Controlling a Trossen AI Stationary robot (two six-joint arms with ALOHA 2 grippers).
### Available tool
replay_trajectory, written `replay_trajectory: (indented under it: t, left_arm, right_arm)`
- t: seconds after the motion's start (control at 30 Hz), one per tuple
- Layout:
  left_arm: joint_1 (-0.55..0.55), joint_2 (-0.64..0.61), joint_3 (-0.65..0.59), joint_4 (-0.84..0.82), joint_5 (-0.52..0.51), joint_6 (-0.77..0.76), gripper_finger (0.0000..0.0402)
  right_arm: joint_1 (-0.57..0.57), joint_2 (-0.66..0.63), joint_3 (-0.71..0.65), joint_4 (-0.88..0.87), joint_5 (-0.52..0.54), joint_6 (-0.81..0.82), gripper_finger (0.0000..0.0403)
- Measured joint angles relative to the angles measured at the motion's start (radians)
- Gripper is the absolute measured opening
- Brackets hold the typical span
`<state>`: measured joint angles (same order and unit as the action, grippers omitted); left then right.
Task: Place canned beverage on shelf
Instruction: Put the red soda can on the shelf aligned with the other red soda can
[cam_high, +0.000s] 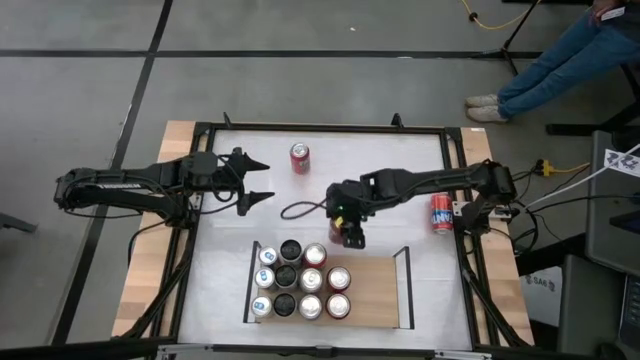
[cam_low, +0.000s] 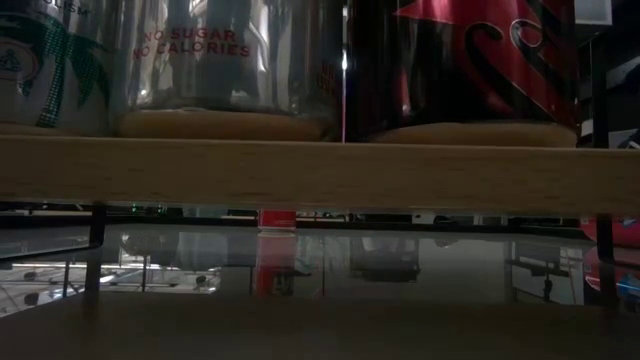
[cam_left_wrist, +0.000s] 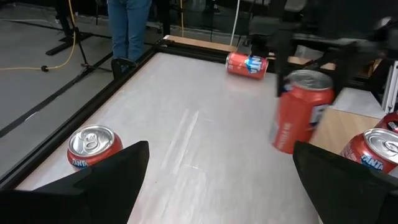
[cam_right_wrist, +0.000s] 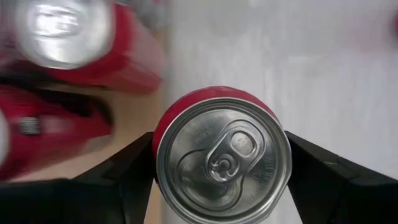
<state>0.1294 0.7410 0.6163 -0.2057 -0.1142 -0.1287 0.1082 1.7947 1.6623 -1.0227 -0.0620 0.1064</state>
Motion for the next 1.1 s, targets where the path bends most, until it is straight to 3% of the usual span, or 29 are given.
replay_trajectory:
  t: [0.5, 1.1]
  left_arm:
    - [0.0, 0.0, 0.0, 0.0, 0.0, 0.0, 0.0389]
    - [0.0, 0.0, 0.0, 0.0, 0.0, 0.0, 0.0389]
  right_arm:
    - [0.174, 0.0, 0.014, 0.029, 0.054, 0.181, 0.0286]
    - [0.182, 0.011, 0.004, 0.06, 0.044, 0.185, 0.0287]
